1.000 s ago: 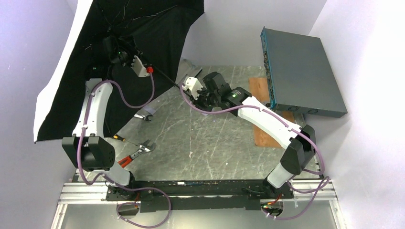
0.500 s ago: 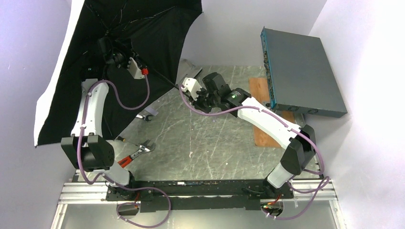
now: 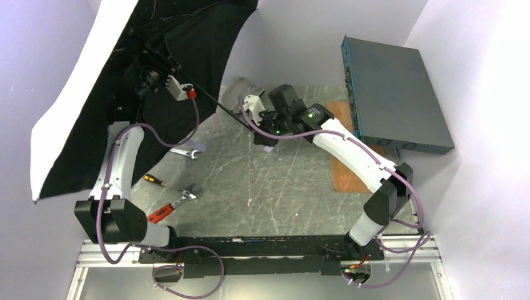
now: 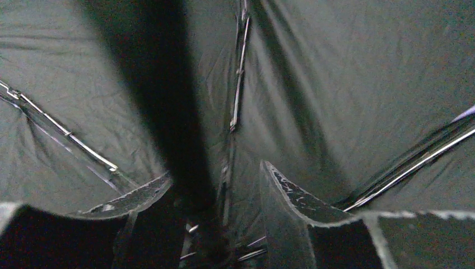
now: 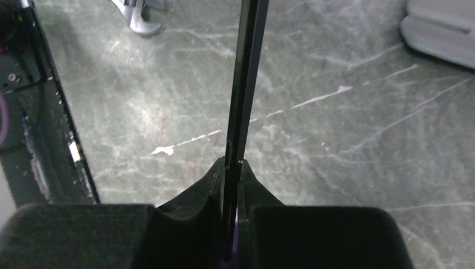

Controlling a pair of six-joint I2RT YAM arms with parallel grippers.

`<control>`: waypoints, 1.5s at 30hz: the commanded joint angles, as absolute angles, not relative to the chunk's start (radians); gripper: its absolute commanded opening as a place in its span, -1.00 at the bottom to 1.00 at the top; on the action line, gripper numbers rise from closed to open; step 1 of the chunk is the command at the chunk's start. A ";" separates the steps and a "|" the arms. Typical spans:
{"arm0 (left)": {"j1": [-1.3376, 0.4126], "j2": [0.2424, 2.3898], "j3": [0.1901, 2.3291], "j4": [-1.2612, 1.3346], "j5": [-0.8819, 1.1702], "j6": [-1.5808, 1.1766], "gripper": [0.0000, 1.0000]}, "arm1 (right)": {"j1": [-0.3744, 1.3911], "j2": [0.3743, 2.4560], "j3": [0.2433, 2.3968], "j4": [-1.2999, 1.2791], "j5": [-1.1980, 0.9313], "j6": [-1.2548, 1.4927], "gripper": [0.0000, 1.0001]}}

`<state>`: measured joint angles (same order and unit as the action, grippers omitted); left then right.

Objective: Open the umbrella

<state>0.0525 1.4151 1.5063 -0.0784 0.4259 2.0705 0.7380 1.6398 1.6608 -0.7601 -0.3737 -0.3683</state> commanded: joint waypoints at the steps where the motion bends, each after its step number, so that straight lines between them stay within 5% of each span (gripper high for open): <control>1: 0.056 1.301 1.454 0.041 0.347 2.265 0.09 | 0.733 1.600 1.641 -0.801 -0.489 -0.336 -1.00; 7: 0.011 1.137 1.280 -0.111 0.515 2.094 0.38 | 0.728 1.542 1.512 -0.471 -0.600 -0.197 -1.00; 19: -0.047 1.038 1.235 -0.212 0.645 1.878 0.49 | 0.704 1.547 1.424 -0.022 -0.572 0.110 -1.00; 24: -0.060 0.960 1.216 -0.254 0.718 1.572 0.61 | 0.708 1.471 1.281 0.228 -0.385 0.263 -1.00; 27: -0.060 0.930 1.193 -0.208 0.704 1.298 0.98 | 0.733 1.440 1.189 0.317 -0.238 0.321 -1.00; 34: -0.060 0.969 1.285 -0.259 0.702 0.636 0.92 | 0.799 1.455 1.129 0.390 0.076 0.404 -1.00; 45: -0.052 0.872 1.128 -0.345 0.595 0.560 0.94 | 0.878 1.640 1.135 0.692 0.539 0.081 -1.00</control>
